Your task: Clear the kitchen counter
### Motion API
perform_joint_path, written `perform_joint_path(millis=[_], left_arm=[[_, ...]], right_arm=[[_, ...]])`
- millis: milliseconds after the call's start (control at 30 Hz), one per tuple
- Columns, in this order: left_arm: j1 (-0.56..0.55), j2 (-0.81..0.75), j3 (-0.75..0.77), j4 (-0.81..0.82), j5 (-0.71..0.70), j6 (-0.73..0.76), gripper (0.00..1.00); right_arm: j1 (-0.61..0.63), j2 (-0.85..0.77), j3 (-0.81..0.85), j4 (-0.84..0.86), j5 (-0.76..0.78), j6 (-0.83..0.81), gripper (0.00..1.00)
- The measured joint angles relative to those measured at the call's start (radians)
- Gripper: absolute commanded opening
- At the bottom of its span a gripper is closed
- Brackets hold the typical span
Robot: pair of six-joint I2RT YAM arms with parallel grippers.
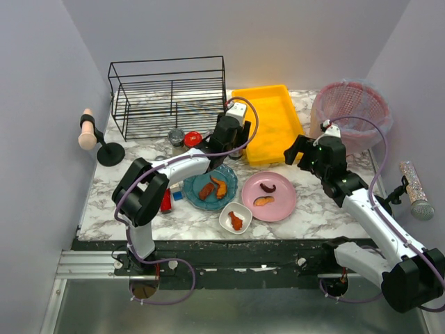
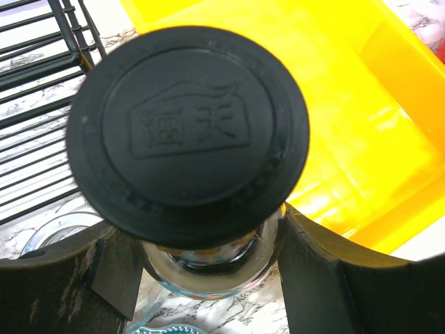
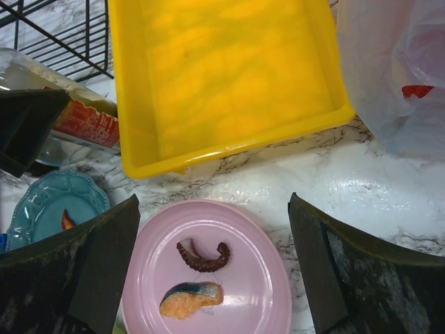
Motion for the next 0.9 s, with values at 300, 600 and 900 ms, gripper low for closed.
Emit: perform_joint_path(millis=[300, 600, 900], left_arm=[[0.000, -0.011, 0.046, -0.103, 0.018, -0.007, 0.00], [0.000, -0.088, 0.381, -0.465, 0.122, 0.018, 0.00], [0.063, -0.241, 0.685, -0.669, 0.165, 0.082, 0.00]], right_arm=[[0.000, 0.000, -0.004, 0.000, 0.000, 0.001, 0.96], [0.000, -0.002, -0.014, 0.000, 0.000, 0.005, 0.96], [0.000, -0.002, -0.015, 0.000, 0.000, 0.011, 0.96]])
